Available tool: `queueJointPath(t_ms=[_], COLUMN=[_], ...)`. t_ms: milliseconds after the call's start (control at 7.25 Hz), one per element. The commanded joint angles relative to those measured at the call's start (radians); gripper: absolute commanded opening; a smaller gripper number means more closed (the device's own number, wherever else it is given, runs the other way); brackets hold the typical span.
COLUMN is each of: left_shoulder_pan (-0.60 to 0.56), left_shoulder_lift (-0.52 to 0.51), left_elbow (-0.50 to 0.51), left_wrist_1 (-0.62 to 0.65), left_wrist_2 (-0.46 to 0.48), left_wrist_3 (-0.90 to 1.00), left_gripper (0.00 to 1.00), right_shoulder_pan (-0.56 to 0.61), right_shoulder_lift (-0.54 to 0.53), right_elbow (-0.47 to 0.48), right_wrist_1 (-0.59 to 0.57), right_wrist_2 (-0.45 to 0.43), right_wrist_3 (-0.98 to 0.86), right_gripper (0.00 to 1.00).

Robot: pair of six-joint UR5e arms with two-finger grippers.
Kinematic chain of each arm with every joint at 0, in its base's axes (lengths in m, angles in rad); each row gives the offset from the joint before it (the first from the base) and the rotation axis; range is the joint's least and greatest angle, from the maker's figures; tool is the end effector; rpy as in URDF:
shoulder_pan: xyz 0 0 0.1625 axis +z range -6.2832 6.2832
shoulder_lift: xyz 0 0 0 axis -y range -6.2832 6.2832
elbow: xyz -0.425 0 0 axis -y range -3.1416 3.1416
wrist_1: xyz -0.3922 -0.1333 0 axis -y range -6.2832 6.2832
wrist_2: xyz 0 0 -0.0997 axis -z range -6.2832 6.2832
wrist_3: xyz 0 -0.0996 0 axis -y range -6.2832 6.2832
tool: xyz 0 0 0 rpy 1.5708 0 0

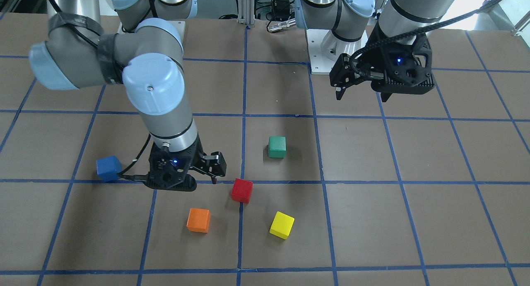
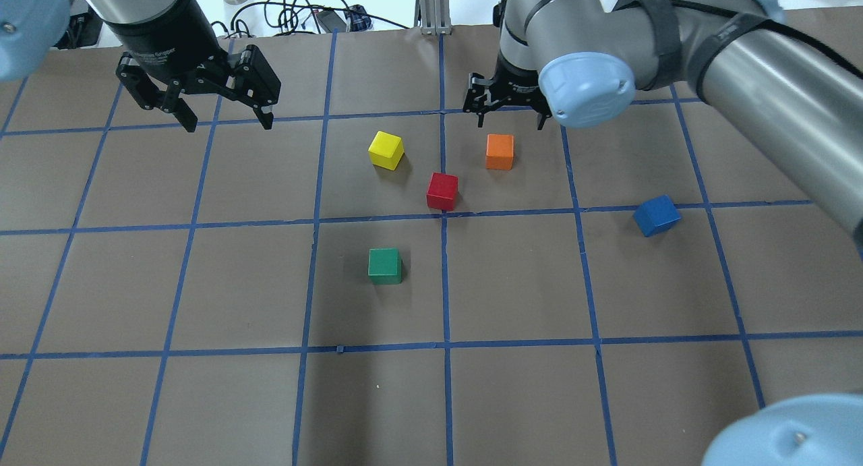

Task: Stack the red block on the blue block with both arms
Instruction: 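Lower the right gripper over the red cube and grasp it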

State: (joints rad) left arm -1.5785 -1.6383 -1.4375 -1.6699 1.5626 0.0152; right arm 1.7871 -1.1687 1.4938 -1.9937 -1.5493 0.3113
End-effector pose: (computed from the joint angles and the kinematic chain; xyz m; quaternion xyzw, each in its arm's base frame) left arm -0.1381 -0.5153 0.5095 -0.0114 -0.9998 -0.0166 0.0042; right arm 0.2711 -0.6028 0.3390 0.0469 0.9976 -0.0444 0.0231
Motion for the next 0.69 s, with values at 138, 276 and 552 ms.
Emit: queueJointPath(t_ms=[138, 276, 552], left_shoulder_pan=[-0.003, -0.005, -0.006], left_shoulder_lift=[0.002, 0.002, 0.011], left_elbow=[-0.021, -0.018, -0.023], left_wrist_1=[0.042, 0.042, 0.039], left_wrist_2=[0.002, 0.005, 0.02], left_wrist_3=[0.003, 0.002, 0.003], left_gripper=[1.0, 1.0, 1.0], right_shoulder_pan=[0.086, 0.107, 0.107], right_shoulder_lift=[0.137, 0.168, 0.225], right_elbow=[-0.024, -0.029, -0.05], right_wrist_1=[-0.067, -0.086, -0.088], right_wrist_2=[0.002, 0.006, 0.063], right_wrist_3=[0.094, 0.141, 0.17], right_gripper=[1.0, 1.0, 1.0])
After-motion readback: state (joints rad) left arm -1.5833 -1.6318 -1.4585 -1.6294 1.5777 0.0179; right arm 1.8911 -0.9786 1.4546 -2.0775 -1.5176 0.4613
